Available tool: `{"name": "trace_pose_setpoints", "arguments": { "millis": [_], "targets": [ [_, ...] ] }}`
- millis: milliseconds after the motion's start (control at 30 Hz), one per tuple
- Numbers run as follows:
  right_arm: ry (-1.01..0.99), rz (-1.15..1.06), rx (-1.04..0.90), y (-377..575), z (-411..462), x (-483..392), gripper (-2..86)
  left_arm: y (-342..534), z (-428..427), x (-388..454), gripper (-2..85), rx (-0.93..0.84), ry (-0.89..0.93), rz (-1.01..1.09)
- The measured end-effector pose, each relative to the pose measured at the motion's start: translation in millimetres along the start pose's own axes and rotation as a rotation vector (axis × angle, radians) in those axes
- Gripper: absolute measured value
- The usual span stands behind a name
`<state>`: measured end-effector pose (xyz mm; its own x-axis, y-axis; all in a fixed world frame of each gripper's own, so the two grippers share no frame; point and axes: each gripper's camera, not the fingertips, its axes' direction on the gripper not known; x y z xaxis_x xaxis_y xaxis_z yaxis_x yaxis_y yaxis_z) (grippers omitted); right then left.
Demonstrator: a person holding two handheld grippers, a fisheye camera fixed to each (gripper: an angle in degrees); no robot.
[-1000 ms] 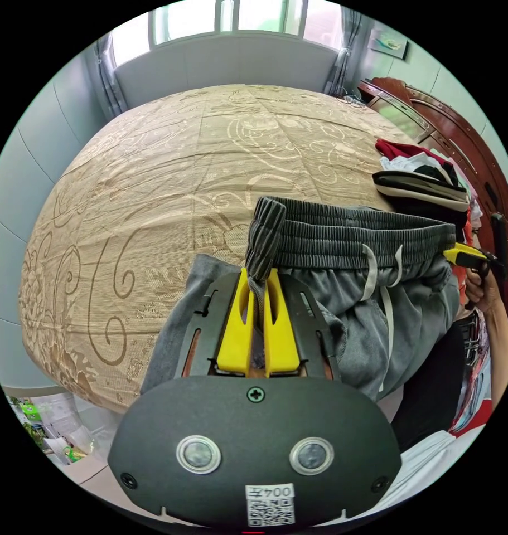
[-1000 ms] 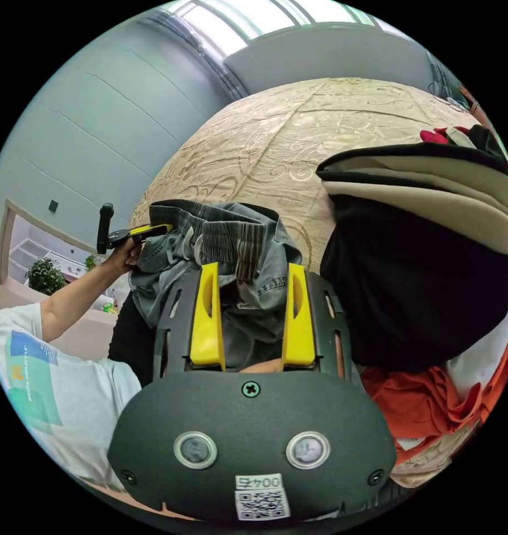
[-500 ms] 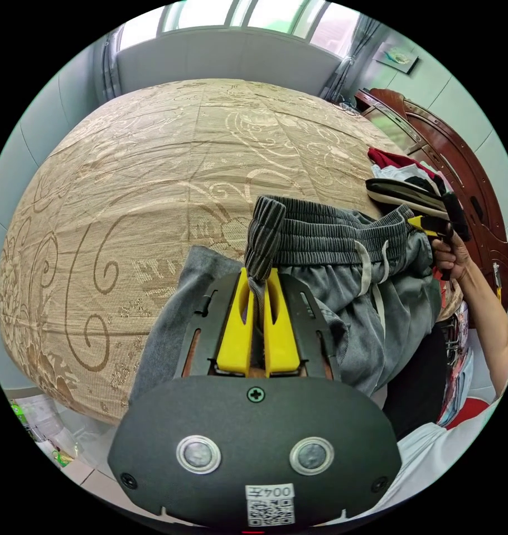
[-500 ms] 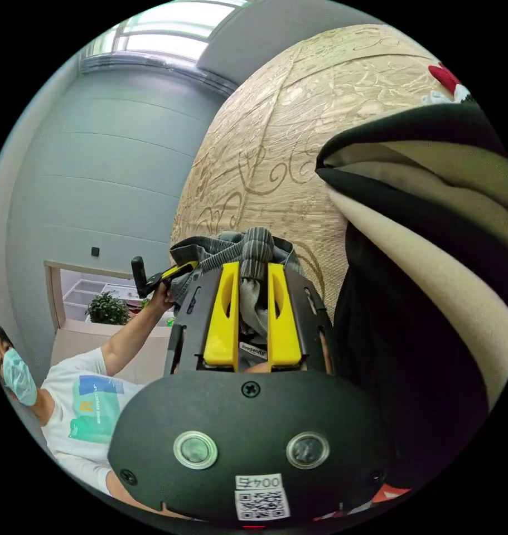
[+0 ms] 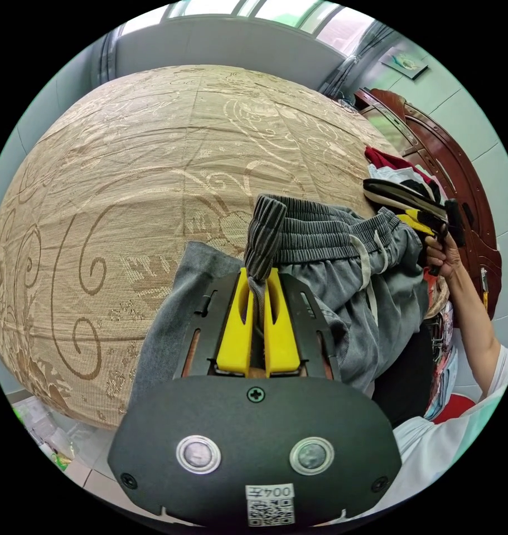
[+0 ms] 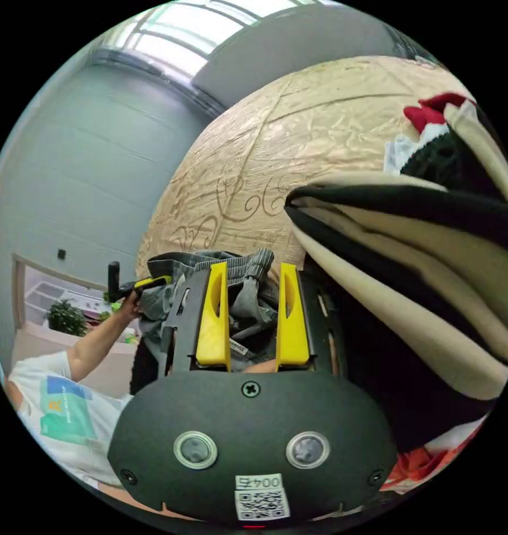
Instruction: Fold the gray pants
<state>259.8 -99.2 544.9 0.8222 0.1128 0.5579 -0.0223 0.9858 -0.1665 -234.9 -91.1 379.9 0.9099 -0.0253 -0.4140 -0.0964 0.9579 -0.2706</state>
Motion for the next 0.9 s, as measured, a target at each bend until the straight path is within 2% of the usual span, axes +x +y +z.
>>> {"name": "trace_pose_setpoints", "arguments": {
  "millis": [33,100,167,267,367,433,500,567,733,900],
  "targets": [
    [0.078,-0.058,-0.006,0,-6,-16,15.0,-1,3,2,4.5,0.0,-0.006,0.01],
    [0.438,-0.251,-0.027,-3,-30,-60,19.4,-2,8,3,4.5,-0.002,-0.008,0.017],
    [0.569,-0.323,-0.06,-12,-45,-71,22.0,-2,12,4,4.6,-0.004,-0.007,0.018],
    [0.61,-0.357,-0.182,-30,-48,-70,24.3,-3,19,6,4.7,-0.004,-0.01,0.016],
    [0.571,-0.347,-0.396,-23,-7,-66,26.1,-1,25,9,4.7,-0.001,-0.017,0.008],
    [0.619,-0.328,-0.445,-6,18,-69,25.3,0,30,12,4.8,-0.002,-0.023,-0.004],
    [0.831,-0.319,-0.365,19,31,-83,14.8,0,34,13,4.8,-0.003,-0.026,-0.016],
    [0.806,-0.29,-0.304,26,15,-93,8.2,1,38,15,4.9,-0.004,-0.027,-0.028],
    [0.741,-0.137,-0.095,29,-113,-98,5.4,-1,46,21,5.0,-0.02,-0.047,-0.022],
    [0.902,0.03,0.11,40,-303,-75,5.4,0,53,25,5.1,-0.021,-0.05,-0.025]
  ]
}}
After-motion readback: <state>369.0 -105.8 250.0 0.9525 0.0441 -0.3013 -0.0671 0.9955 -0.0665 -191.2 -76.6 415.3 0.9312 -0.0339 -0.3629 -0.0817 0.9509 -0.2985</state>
